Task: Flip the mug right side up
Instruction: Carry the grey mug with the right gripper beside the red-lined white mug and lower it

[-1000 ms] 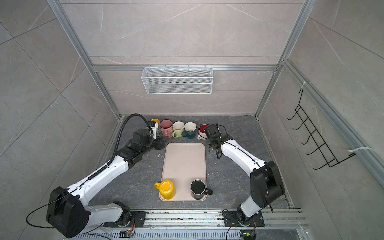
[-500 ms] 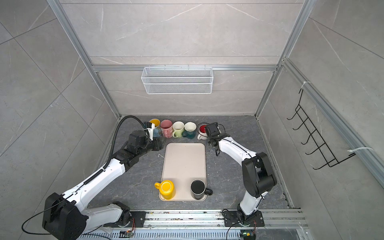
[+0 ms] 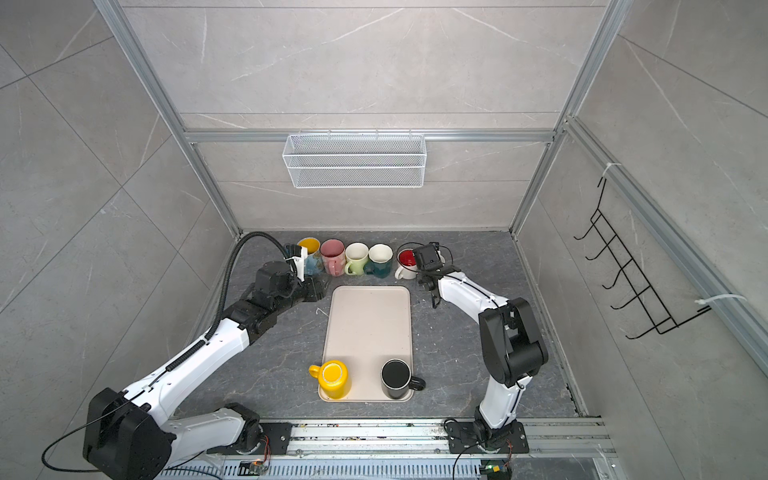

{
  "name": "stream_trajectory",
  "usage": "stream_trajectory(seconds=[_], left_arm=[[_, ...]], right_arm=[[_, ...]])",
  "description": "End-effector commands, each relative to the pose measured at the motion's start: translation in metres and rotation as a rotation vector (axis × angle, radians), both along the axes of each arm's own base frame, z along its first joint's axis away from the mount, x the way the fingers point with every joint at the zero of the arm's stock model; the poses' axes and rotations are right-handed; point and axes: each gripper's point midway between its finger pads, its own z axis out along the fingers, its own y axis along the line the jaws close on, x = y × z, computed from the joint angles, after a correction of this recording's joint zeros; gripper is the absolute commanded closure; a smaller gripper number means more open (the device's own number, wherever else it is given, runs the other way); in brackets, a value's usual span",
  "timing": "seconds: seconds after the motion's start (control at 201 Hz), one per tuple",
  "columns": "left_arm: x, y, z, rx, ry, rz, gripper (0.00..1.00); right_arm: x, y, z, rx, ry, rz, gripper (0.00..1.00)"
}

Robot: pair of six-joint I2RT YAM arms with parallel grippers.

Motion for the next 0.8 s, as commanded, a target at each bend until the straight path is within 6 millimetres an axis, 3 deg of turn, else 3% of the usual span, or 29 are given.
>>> stream_trajectory(seconds=[0.0, 0.792], left_arm=[[0.001, 0.003, 0.017, -0.036, -0.047, 0.019, 0.39], [0.003, 0.006, 0.025, -0.031, -0.067, 0.031, 0.39]], right_arm=[[0.020, 0.003, 0.014, 0.020, -0.091, -0.001, 1.00], [0.038, 0.017, -0.003, 0.070, -0.087, 0.037, 1.00]])
